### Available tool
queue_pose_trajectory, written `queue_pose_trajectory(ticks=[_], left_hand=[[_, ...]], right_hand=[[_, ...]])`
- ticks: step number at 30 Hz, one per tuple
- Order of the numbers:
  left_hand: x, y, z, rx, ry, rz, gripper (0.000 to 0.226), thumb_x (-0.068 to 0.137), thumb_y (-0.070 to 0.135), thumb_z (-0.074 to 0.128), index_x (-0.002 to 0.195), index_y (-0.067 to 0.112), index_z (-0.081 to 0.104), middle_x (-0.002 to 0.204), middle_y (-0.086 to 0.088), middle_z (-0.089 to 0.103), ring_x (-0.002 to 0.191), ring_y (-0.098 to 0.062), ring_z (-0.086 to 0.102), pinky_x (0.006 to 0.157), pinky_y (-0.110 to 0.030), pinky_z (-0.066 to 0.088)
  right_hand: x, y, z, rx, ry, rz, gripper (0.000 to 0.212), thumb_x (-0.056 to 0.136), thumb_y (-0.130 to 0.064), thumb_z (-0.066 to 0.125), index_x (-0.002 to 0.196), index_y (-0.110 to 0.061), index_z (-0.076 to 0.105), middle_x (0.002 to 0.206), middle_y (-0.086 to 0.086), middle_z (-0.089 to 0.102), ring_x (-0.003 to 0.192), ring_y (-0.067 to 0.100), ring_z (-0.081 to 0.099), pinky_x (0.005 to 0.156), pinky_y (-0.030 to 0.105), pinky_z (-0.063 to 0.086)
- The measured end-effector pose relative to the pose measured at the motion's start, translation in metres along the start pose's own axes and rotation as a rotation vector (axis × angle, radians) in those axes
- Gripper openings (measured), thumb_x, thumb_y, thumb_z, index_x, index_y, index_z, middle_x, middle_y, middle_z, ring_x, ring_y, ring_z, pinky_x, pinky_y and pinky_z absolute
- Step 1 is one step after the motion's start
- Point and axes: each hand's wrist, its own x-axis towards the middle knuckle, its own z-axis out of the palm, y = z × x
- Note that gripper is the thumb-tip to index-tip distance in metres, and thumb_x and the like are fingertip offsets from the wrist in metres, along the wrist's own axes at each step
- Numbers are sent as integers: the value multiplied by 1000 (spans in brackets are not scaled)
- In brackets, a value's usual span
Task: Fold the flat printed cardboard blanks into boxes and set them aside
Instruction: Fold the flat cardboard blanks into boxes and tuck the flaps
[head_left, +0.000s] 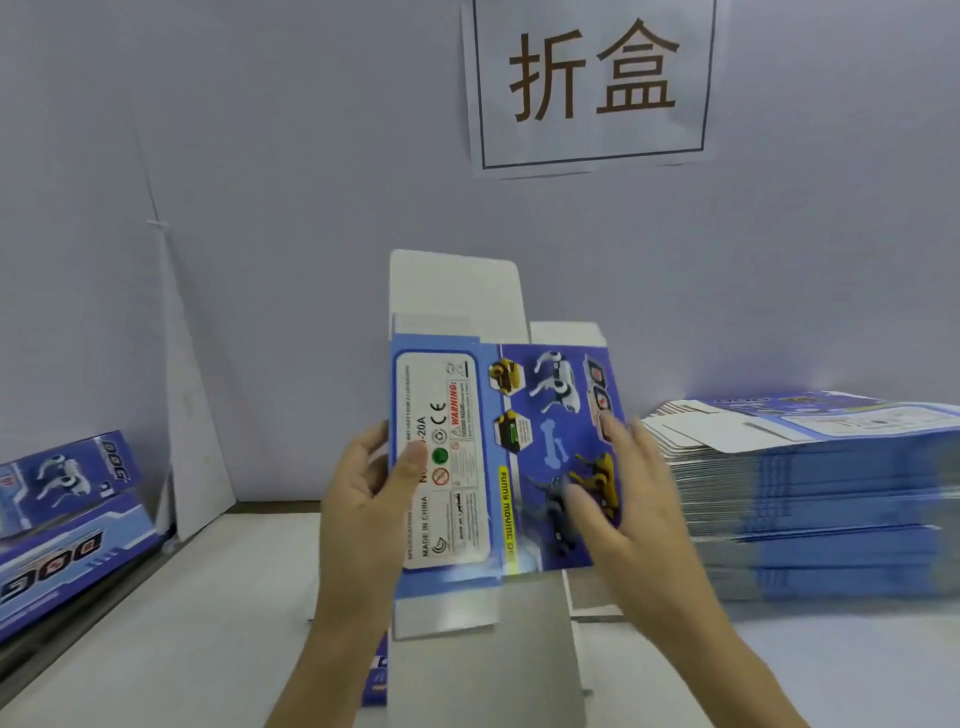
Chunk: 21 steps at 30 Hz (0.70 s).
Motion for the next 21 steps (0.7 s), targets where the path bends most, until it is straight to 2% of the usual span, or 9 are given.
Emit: queue_pose_trajectory(ticks=[1, 3, 5, 7, 9, 11, 16, 19, 21], left_hand=[[2, -1, -2, -20, 5, -1, 25, 82, 35, 63, 105, 41, 56, 90, 14, 75, 75, -12, 73, 49, -23, 55], [3, -7, -2, 53, -29, 39, 36, 82, 32, 67, 112, 46, 50, 98, 11, 73, 79, -6, 72, 49, -20, 54], [0, -15, 3, 345, -143, 114, 69, 76, 39, 75, 130, 50, 33, 118, 16, 59, 93, 4, 65, 57, -11, 51], [-6, -23, 8, 658, -282, 123, 120, 55, 66, 75, 146, 50, -2, 136, 21, 27, 113, 11, 40, 78, -9, 48], [-9, -28, 12, 829, -370, 89, 142, 37, 84, 63, 142, 48, -25, 141, 29, 1, 129, 2, 22, 95, -23, 45], [-9, -32, 13, 878, -397, 78, 145, 35, 88, 61, 141, 46, -29, 139, 30, -3, 130, 1, 19, 98, -24, 43], [-8, -36, 11, 792, -375, 79, 136, 65, 46, 84, 143, 42, -27, 118, 23, 13, 110, 14, 31, 59, 4, 37], [-9, -37, 11, 668, -408, 95, 131, 68, 27, 84, 142, 50, -21, 118, 28, 15, 111, 30, 20, 62, 6, 38], [-10, -32, 11, 552, -461, 76, 127, 66, 19, 82, 136, 58, -16, 130, 28, 20, 119, 24, 25, 70, 3, 43]], right_hand=[[3, 3, -4, 37, 50, 54, 64, 94, -28, 61, 150, -32, 29, 153, -7, 36, 140, 9, 35, 113, 32, 34], [8, 5, -13, 314, 57, 212, 49, 94, -22, 62, 139, -28, 42, 127, -4, 64, 107, 10, 66, 83, 36, 58], [11, 11, -19, 448, 40, 243, 21, 95, -15, 60, 114, -20, 57, 96, -7, 76, 85, 11, 73, 55, 26, 58], [10, 12, -21, 482, 64, 179, 13, 95, -13, 58, 103, -24, 60, 91, -10, 76, 83, 10, 73, 50, 21, 55], [10, 11, -20, 519, 98, 130, 15, 95, -12, 57, 100, -26, 60, 94, -9, 75, 85, 11, 73, 52, 21, 55], [10, 11, -18, 543, 131, 115, 16, 96, -12, 56, 101, -27, 59, 96, -6, 75, 87, 13, 73, 52, 22, 56], [10, 10, -13, 485, 151, 70, 29, 98, -8, 52, 113, -32, 55, 101, -8, 73, 89, 9, 72, 56, 21, 57], [7, 10, -12, 196, 168, -36, 44, 100, -18, 50, 135, -42, 38, 99, -32, 65, 89, -9, 64, 61, 14, 53], [5, 7, -12, 120, 166, -58, 51, 99, -26, 50, 135, -56, 28, 96, -35, 61, 86, -14, 61, 57, 10, 50]])
